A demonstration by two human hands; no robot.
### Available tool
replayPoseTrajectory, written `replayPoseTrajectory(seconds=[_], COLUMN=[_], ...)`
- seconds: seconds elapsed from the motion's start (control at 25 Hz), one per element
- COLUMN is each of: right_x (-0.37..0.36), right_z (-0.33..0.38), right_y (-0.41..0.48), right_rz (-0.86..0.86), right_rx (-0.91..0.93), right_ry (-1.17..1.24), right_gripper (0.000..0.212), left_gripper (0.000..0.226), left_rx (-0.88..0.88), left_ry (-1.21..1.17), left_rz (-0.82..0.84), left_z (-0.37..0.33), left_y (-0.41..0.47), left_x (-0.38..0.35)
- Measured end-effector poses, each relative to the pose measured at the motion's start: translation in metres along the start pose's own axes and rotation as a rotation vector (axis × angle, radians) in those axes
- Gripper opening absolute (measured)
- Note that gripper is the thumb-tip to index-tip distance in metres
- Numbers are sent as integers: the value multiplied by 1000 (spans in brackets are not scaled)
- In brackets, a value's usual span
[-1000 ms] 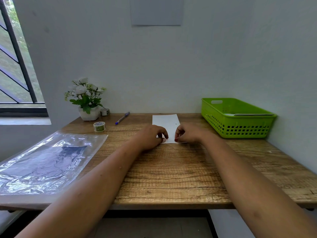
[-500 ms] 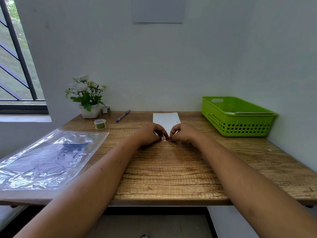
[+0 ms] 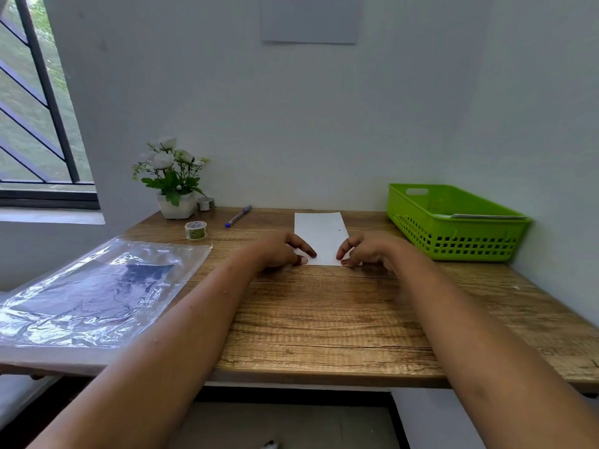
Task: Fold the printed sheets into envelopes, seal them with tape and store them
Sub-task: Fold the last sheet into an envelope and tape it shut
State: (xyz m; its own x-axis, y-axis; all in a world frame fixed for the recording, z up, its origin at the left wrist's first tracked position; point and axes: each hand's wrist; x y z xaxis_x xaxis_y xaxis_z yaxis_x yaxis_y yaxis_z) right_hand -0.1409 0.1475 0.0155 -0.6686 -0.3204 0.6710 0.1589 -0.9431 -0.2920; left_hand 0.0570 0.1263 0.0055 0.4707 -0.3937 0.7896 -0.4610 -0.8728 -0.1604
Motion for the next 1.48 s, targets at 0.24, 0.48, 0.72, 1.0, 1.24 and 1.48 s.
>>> replayPoseTrajectory(seconds=[0.24,0.48,0.72,1.0,1.24,1.48], right_x=[15,19,19,15,9,2], right_z=[-14,-24,-22,-20,-18,-15], right_y=[-6,0,0,11,9,8], right_rz=[-6,-64,-143,-90,-153,-213], right_rx=[-7,27,77,36,79,177], right_ry=[23,59,134,654,611,465], right_gripper=[24,30,30,29,30,28], left_gripper=[33,33,30,35,35,27], left_rx=[39,-13,-25,-261,-337,-348], left_ry=[-46,-17,294,656,1066,1197], left_rz=[19,36,-51,-173,-212,-197], left_z=[2,10,3,-23,-41,-49], left_y=[-5,-3,3,3,-3,-10], left_x=[3,4,-2,-26,-33,-34])
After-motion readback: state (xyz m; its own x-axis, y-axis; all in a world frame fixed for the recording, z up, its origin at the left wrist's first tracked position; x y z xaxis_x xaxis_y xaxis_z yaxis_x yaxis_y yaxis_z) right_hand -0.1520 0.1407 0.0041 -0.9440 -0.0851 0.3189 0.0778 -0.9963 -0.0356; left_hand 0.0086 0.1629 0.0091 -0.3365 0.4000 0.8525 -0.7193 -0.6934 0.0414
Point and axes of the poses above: each hand's wrist, its own y-axis towards the middle knuckle, its own x-axis out of the back of the hand, z = x × y, and after that the axes turned 8 degrees about z, right-handed
